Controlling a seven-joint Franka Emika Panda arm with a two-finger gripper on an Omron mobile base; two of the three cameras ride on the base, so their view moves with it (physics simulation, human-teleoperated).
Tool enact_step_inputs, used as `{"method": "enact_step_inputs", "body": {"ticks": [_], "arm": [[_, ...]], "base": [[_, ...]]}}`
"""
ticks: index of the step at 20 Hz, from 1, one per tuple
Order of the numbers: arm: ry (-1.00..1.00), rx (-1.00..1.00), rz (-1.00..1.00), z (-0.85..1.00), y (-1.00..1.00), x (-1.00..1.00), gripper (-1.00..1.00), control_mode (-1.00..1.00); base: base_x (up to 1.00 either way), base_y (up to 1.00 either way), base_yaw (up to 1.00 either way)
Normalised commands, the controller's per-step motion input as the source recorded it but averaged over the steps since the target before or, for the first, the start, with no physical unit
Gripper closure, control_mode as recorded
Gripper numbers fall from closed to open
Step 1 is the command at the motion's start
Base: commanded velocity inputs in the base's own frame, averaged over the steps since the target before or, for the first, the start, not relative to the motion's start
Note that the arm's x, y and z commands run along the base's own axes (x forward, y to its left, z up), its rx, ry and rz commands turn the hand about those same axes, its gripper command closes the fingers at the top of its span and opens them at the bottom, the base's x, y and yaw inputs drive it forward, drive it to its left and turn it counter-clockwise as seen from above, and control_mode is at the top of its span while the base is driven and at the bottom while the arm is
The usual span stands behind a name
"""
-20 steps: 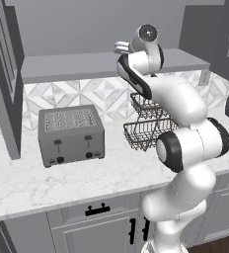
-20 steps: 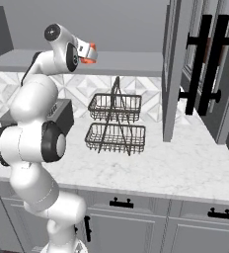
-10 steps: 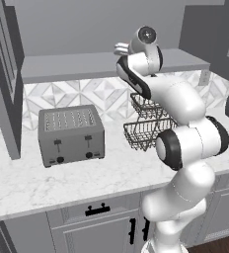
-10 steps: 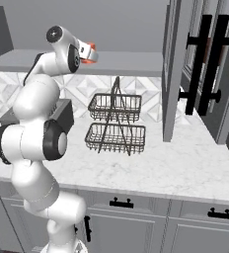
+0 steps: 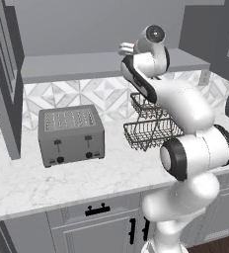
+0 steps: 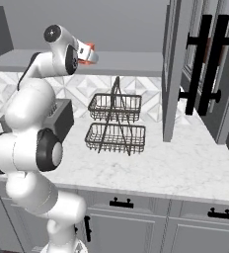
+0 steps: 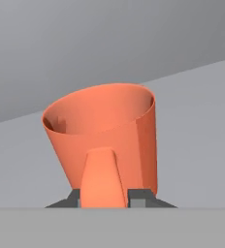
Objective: Gather all objects into one cabinet and sort the glasses and bowls to opposite sides.
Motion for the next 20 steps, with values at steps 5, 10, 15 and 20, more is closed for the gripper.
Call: {"method": "enact_step_inputs", "body": {"ticks": [5, 10, 15, 20], "arm": [[-0.08, 0.07, 0.03, 0.0, -0.14, -1.0, 1.0, -1.0], [-0.03, 0.05, 0.04, 0.0, 0.04, -1.0, 1.0, -1.0], [0.07, 0.0, 0.06, 0.13, 0.28, -1.0, 1.0, -1.0], [0.08, -0.01, 0.07, 0.06, 0.03, -1.0, 1.0, -1.0]], "base": [[0.0, 0.0, 0.0], [0.0, 0.0, 0.0], [0.0, 0.0, 0.0], [0.0, 0.0, 0.0]]}}
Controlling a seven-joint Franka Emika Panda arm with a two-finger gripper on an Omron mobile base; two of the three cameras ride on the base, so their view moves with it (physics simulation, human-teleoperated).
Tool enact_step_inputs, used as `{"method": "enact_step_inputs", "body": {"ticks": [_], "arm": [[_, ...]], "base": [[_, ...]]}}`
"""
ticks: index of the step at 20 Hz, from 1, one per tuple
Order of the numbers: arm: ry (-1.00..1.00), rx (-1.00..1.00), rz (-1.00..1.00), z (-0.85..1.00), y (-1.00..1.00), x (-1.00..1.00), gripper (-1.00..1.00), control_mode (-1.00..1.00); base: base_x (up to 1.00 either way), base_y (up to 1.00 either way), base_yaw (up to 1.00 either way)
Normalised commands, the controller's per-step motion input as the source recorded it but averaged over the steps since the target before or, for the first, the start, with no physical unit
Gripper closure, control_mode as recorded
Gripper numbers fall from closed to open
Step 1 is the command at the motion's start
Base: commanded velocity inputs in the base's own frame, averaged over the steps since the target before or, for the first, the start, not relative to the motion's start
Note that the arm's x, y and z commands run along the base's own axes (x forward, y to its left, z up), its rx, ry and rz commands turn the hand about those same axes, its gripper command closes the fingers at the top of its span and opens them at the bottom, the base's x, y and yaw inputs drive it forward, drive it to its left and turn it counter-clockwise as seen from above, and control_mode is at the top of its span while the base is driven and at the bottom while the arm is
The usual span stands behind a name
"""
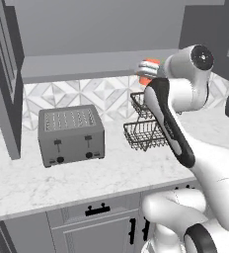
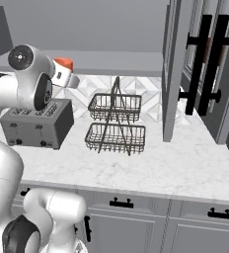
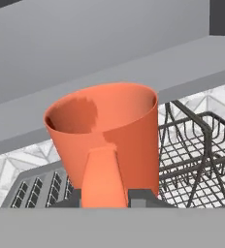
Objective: Gather all objects into one cabinet and sort the glasses and bowls to opposite sides.
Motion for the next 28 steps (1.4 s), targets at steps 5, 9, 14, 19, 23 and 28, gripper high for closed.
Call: {"method": "enact_step_inputs", "body": {"ticks": [5, 9, 14, 19, 23, 28], "arm": [[0.06, -0.02, 0.07, -0.01, 0.0, -1.0, 1.0, -1.0], [0.0, -0.07, 0.0, -0.01, -0.03, -1.0, 1.0, -1.0], [0.03, -0.06, 0.0, -0.06, 0.0, -0.8, 1.0, -1.0], [0.0, 0.0, 0.0, 0.0, 0.0, 0.0, 1.0, 1.0], [0.0, 0.0, 0.0, 0.0, 0.0, 0.0, 1.0, 1.0], [0.0, 0.0, 0.0, 0.0, 0.0, 0.0, 1.0, 1.0]], "base": [[0.0, 0.0, 0.0], [0.0, 0.0, 0.0], [0.0, 0.0, 0.0], [-0.05, 0.0, 0.0], [-0.92, -0.11, 0.0], [-1.0, -0.18, 0.0]]}}
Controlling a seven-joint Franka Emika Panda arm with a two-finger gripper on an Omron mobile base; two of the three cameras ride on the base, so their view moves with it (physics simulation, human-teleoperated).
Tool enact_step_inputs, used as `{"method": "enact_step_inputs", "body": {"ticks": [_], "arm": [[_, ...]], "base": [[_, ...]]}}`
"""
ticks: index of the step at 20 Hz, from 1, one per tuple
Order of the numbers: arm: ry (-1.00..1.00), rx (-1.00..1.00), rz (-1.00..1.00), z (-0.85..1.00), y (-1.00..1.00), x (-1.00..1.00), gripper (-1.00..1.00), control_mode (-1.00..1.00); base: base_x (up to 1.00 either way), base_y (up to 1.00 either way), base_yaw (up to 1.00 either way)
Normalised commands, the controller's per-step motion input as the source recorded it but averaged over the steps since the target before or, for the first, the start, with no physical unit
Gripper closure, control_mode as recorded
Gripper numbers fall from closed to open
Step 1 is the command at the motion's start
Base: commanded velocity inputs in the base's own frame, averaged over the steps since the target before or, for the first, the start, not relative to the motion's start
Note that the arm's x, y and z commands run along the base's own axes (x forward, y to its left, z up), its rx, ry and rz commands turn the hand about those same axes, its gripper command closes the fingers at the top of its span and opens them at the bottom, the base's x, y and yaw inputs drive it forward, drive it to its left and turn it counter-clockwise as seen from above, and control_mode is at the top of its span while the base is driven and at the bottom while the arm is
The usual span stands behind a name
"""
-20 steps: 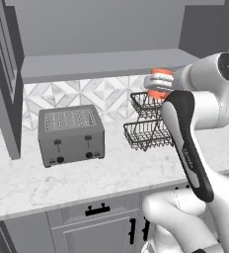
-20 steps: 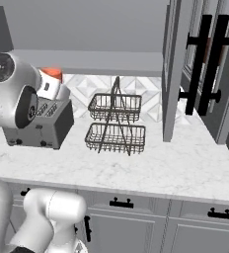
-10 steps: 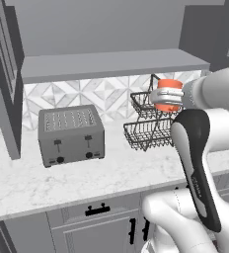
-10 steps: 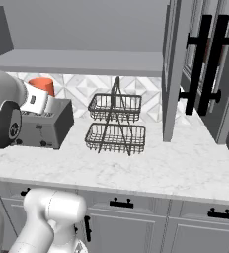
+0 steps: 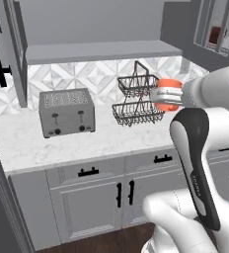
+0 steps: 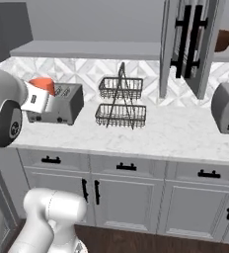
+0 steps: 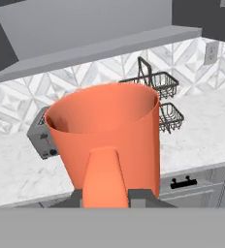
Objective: Gather all objects into one cabinet and sort the glasses and bowls to opposite sides.
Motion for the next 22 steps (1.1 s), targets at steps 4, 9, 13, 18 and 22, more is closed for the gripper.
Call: {"method": "enact_step_inputs", "body": {"ticks": [4, 9, 13, 18, 22], "arm": [[0.0, 0.0, 0.0, 0.0, 0.0, 0.0, 1.0, 1.0], [0.0, 0.0, 0.0, 0.0, 0.0, 0.0, 1.0, 1.0], [0.0, 0.0, 0.0, 0.0, 0.0, 0.0, 1.0, 1.0], [0.0, 0.0, 0.0, 0.0, 0.0, 0.0, 1.0, 1.0], [0.0, 0.0, 0.0, 0.0, 0.0, 0.0, 1.0, 1.0]], "base": [[-0.97, -0.34, -0.04], [-0.28, -0.95, -0.23], [0.0, -1.0, -0.21], [0.2, -1.0, -0.17], [0.39, -1.0, -0.12]]}}
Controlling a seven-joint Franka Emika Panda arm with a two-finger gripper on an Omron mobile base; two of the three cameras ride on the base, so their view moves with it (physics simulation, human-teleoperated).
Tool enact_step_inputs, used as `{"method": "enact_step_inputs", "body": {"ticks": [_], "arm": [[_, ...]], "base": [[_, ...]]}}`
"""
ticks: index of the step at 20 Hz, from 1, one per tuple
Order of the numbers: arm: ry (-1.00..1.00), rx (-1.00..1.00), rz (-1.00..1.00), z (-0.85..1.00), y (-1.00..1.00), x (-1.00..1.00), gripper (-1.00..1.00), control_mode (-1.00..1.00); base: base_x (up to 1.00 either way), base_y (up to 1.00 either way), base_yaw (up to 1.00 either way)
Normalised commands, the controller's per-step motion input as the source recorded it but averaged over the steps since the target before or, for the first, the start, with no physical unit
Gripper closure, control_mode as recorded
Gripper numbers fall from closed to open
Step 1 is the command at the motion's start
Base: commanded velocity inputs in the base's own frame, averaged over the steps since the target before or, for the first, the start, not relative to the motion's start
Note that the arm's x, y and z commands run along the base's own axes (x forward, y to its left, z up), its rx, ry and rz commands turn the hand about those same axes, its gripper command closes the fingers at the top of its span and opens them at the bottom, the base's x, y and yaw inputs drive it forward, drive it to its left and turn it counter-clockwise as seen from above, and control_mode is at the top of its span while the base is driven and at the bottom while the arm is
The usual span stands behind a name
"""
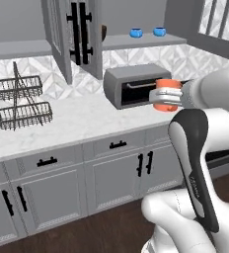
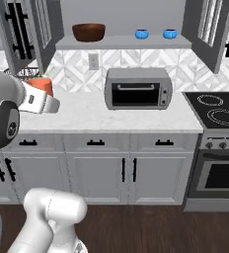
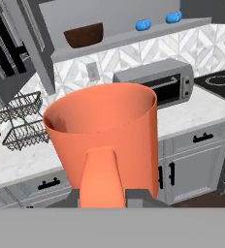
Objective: Gather all objects into one cabinet and sort the glasses and bowls to opposite sides.
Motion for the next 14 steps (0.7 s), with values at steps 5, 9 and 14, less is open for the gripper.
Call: {"method": "enact_step_inputs", "body": {"ticks": [5, 9, 14], "arm": [[0.0, 0.0, 0.0, 0.0, 0.0, 0.0, 1.0, 1.0], [0.0, 0.0, 0.0, 0.0, 0.0, 0.0, 1.0, 1.0], [0.0, 0.0, 0.0, 0.0, 0.0, 0.0, 1.0, 1.0]], "base": [[0.67, -0.91, 0.0], [0.83, -0.47, 0.18], [0.64, -0.54, 0.28]]}}
